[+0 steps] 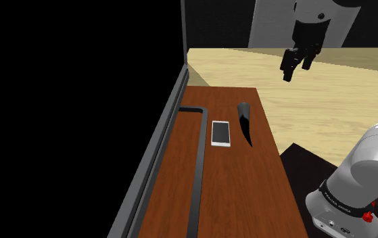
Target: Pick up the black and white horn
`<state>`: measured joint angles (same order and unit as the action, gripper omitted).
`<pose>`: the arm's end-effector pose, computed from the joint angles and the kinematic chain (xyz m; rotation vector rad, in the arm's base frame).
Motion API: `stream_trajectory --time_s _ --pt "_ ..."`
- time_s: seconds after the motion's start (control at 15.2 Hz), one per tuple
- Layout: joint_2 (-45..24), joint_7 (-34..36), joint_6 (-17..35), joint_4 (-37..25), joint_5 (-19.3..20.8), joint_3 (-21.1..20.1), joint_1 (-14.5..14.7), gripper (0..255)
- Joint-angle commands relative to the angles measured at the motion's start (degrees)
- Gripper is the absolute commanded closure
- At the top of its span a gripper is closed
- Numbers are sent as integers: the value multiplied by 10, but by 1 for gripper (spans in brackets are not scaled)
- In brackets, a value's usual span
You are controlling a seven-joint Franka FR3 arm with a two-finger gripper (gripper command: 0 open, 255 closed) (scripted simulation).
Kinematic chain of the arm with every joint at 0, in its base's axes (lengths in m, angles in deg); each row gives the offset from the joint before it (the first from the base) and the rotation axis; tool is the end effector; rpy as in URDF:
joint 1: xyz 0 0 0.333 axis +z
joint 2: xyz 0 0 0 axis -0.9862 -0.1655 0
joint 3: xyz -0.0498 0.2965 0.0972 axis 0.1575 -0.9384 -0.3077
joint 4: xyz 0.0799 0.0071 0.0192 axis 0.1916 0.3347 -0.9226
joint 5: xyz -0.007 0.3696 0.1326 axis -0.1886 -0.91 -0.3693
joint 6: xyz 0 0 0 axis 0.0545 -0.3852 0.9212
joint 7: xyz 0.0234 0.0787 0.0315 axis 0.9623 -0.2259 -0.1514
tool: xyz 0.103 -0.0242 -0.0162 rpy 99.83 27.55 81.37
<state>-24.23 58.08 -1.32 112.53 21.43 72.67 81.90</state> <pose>0.2824 0.0151 0.6144 2.9739 -0.1570 0.0023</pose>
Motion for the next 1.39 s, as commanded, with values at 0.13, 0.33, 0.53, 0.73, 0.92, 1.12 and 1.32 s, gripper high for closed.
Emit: stream_trajectory --time_s 0.13,0.33,0.53,0.73,0.92,1.12,1.32 --pt "5 44 38 38 -16 -12 -7 0" --pt "4 109 97 90 -41 -32 -17 0" --pt "-8 172 162 134 -64 -55 -26 0" --pt "-31 235 231 171 -87 -79 -36 0" --pt "-68 298 306 198 -108 -106 -46 0" --pt "-117 361 384 215 -124 -134 -59 0" --pt "-146 389 428 225 -130 -149 -66 0"
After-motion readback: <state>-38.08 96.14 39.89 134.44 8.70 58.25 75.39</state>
